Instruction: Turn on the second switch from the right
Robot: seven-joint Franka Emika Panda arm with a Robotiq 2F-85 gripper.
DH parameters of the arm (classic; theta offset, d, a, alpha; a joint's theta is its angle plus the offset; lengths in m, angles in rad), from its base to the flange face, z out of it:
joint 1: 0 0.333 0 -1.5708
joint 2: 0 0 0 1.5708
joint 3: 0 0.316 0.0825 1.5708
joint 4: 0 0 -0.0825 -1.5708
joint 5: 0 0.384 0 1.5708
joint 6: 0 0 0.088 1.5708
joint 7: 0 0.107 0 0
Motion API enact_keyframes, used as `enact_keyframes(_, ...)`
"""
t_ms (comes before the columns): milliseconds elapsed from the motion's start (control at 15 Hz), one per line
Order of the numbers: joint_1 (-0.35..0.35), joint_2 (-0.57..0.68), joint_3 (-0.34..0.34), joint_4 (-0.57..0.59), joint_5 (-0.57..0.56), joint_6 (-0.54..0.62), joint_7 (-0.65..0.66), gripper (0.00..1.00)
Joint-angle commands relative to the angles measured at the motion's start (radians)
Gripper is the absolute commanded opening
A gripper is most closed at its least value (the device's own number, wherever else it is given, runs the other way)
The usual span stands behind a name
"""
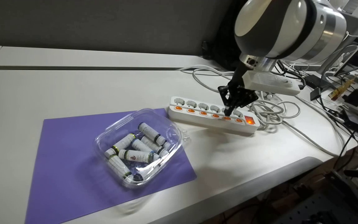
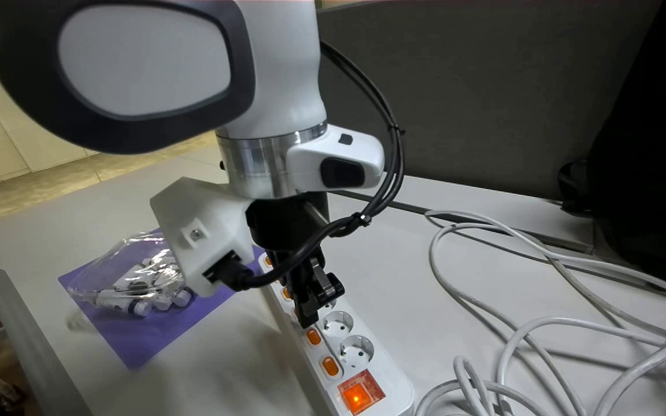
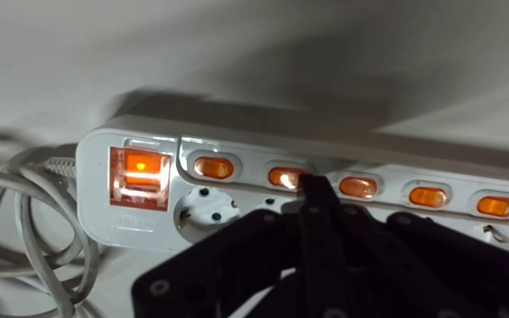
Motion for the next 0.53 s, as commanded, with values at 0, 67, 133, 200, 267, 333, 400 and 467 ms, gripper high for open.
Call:
enact_keyframes(0,-0.019,0.012,0.021,-0.002,0.022,0.026,-0.015,0.0)
enact_keyframes(67,-0.02,0.015,0.022,-0.003,0.022,0.029,-0.015,0.0)
enact_keyframes(133,-0.021,0.017,0.023,-0.004,0.025,0.031,-0.015,0.0)
enact_keyframes(200,-0.023,0.019,0.025,-0.005,0.029,0.035,-0.017,0.0)
enact_keyframes(267,-0.024,0.021,0.026,-0.006,0.03,0.038,-0.016,0.0)
enact_keyframes(333,-0.025,0.023,0.027,-0.005,0.03,0.038,-0.015,0.0)
enact_keyframes(400,-0.026,0.026,0.027,-0.005,0.031,0.038,-0.014,0.0)
enact_keyframes(467,-0.026,0.028,0.026,-0.004,0.03,0.038,-0.013,0.0)
